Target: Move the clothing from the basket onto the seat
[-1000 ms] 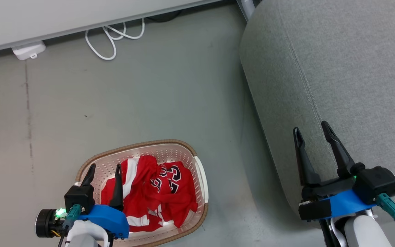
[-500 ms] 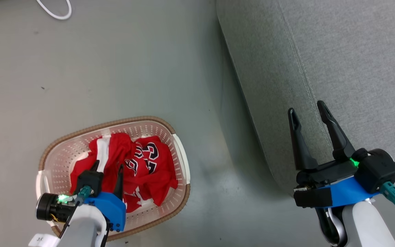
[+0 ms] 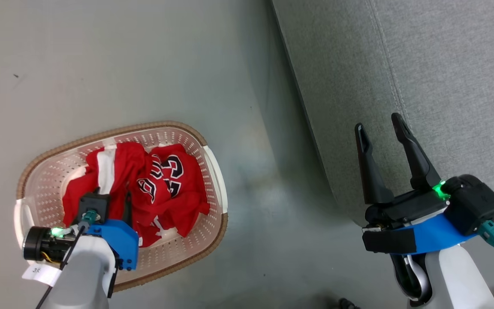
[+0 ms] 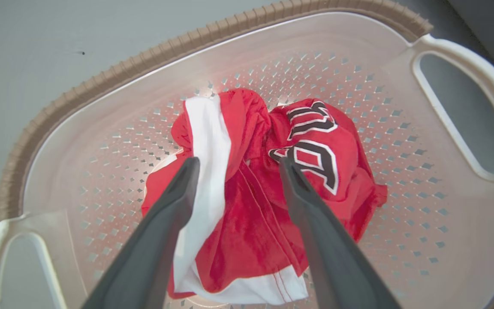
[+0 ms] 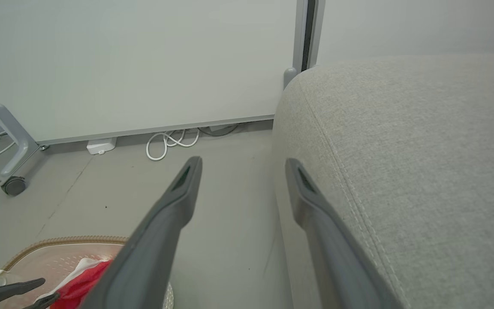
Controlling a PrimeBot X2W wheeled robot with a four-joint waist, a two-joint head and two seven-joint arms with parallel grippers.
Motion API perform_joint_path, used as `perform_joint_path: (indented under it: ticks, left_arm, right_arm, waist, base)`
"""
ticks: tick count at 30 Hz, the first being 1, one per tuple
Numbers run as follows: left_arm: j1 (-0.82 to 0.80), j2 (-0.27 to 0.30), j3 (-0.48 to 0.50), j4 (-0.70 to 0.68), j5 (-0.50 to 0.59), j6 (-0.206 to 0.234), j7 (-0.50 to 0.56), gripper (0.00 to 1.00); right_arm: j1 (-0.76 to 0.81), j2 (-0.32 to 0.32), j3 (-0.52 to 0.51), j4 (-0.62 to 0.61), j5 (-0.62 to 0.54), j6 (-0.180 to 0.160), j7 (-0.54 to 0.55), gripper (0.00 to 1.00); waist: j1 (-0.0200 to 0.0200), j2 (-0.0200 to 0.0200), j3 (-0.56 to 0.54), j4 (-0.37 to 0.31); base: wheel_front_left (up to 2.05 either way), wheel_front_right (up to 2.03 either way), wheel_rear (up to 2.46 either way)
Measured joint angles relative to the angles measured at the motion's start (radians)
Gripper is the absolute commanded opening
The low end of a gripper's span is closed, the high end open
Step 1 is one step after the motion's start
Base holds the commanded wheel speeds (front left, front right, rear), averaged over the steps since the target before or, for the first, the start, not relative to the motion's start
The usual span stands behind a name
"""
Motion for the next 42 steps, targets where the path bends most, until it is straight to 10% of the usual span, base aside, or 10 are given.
perform_joint_path:
  ticks: [37, 39, 40, 42]
  left_arm:
    - [-0.117, 0.09, -0.014, 0.134, -0.047, 0.066, 0.005, 1.0]
    - [-0.117, 0.089, -0.016, 0.136, -0.047, 0.07, 0.005, 0.78]
    - [-0.117, 0.088, -0.018, 0.138, -0.048, 0.07, 0.005, 0.47]
    - [-0.117, 0.086, -0.021, 0.141, -0.05, 0.07, 0.004, 0.21]
  right_arm:
    - [-0.021, 0.0, 0.064, -0.08, 0.07, 0.0, 0.0, 1.0]
    - [-0.021, 0.0, 0.064, -0.08, 0.068, 0.0, 0.0, 1.0]
    - [-0.021, 0.0, 0.064, -0.08, 0.067, 0.0, 0.0, 1.0]
    - [-0.021, 0.0, 0.063, -0.08, 0.067, 0.0, 0.0, 1.0]
  waist:
    - [0.0, 0.0, 0.132, -0.095]
    - [0.0, 0.0, 0.131, -0.093]
    - [0.0, 0.0, 0.13, -0.092]
    - [-0.0001, 0.0, 0.13, -0.091]
  base:
    - [0.0, 0.0, 0.0]
    - [0.0, 0.0, 0.0]
    - [0.0, 0.0, 0.0]
    - [0.0, 0.0, 0.0]
